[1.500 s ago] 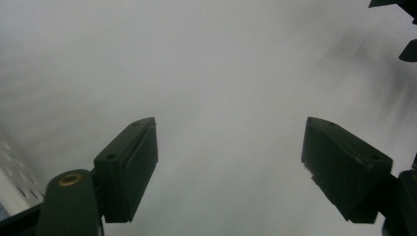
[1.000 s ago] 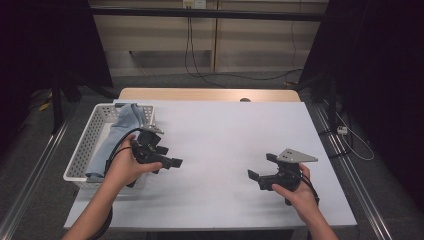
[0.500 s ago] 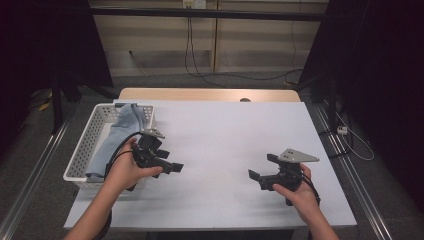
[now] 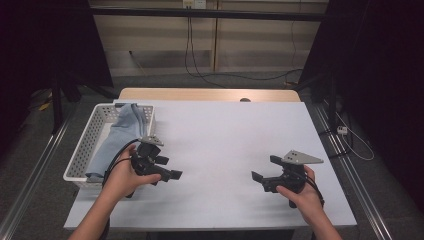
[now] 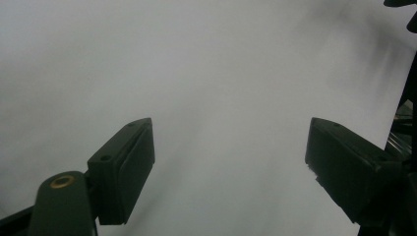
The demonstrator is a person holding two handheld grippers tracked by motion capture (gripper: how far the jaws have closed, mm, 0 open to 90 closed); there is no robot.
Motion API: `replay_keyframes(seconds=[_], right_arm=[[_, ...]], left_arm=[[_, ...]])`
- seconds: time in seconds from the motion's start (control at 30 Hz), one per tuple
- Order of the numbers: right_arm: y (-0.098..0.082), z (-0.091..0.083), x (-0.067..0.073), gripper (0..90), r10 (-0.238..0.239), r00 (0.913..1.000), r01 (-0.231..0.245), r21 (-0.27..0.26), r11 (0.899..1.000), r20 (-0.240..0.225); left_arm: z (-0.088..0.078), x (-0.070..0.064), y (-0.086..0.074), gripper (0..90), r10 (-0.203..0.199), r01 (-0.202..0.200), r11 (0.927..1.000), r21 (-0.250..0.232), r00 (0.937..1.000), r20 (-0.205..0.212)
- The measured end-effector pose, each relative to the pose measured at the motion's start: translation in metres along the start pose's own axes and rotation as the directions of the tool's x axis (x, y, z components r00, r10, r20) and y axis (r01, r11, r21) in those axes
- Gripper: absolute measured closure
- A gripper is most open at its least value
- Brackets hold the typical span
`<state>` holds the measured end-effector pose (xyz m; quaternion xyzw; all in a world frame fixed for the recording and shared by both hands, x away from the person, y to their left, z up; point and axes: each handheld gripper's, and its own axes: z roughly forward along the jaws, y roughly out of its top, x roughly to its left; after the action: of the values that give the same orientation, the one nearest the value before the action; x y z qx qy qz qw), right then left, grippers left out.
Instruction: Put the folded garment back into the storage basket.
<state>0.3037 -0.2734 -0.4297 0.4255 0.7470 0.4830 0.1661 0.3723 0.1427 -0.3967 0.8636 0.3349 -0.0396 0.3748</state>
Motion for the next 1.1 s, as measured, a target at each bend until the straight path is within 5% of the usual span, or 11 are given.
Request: replay_keyframes(seconds=[0.57, 1.1], right_arm=[[-0.013, -0.015, 0.0, 4.0, 0.001, 1.0, -0.001, 0.027, 1.0, -0.007], [-0.026, -0.022, -0.004, 4.0, 0.015, 0.9998, -0.015, 0.019, 1.0, -0.011]], left_arm=[[0.008, -0.007, -0.016, 17.2, 0.029, -0.03, 0.9994, 0.019, 0.9992, 0.026], [0.013, -0.013, -0.02, 14.4, 0.049, -0.048, 0.9988, -0.013, 0.9977, 0.046]])
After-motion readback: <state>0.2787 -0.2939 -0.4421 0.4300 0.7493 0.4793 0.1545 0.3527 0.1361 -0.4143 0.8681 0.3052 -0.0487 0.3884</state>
